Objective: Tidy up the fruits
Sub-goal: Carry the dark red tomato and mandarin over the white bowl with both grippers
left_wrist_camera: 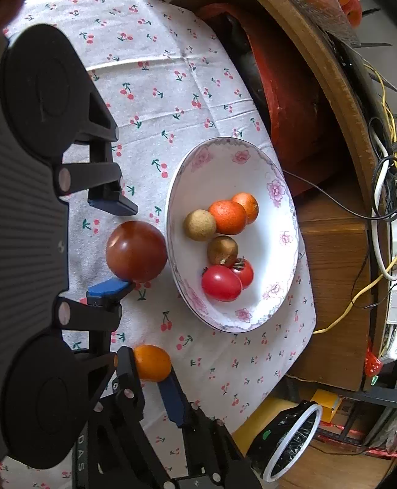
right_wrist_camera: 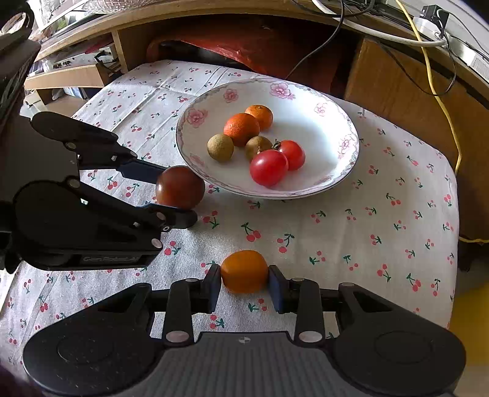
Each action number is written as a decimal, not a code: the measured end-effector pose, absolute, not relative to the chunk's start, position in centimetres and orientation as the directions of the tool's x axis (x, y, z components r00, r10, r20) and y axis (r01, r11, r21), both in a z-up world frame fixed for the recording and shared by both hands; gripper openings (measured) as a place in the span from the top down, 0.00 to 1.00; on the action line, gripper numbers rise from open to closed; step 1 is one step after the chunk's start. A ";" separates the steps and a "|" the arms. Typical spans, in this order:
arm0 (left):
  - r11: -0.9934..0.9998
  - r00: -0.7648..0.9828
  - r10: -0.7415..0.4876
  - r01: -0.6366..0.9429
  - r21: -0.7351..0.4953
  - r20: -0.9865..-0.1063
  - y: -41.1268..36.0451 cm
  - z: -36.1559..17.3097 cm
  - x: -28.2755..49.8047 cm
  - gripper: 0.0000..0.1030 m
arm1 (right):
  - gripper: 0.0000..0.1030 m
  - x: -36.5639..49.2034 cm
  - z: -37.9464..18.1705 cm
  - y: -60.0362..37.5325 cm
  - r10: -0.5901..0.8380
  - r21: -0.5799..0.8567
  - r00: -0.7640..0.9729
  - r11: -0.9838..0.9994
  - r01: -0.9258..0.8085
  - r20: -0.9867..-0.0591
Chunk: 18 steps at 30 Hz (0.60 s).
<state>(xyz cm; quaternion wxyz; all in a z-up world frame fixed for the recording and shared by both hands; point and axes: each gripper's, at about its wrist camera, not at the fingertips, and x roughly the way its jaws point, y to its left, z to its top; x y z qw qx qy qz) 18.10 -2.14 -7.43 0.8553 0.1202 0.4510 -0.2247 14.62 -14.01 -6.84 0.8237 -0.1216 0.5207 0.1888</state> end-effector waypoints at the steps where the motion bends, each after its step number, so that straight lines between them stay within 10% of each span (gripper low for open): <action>1: 0.871 0.496 -0.277 0.491 0.003 -0.823 -2.2 -7.5 18.1 0.49 | 0.72 14.6 -6.8 -14.0 0.183 -0.005 0.388 0.900 -0.436 -0.903; 18: 0.854 0.481 -0.277 0.519 0.016 -0.832 -2.7 -5.8 16.6 0.54 | 0.73 15.1 -4.9 -14.9 0.192 -0.005 0.448 0.916 -0.402 -0.873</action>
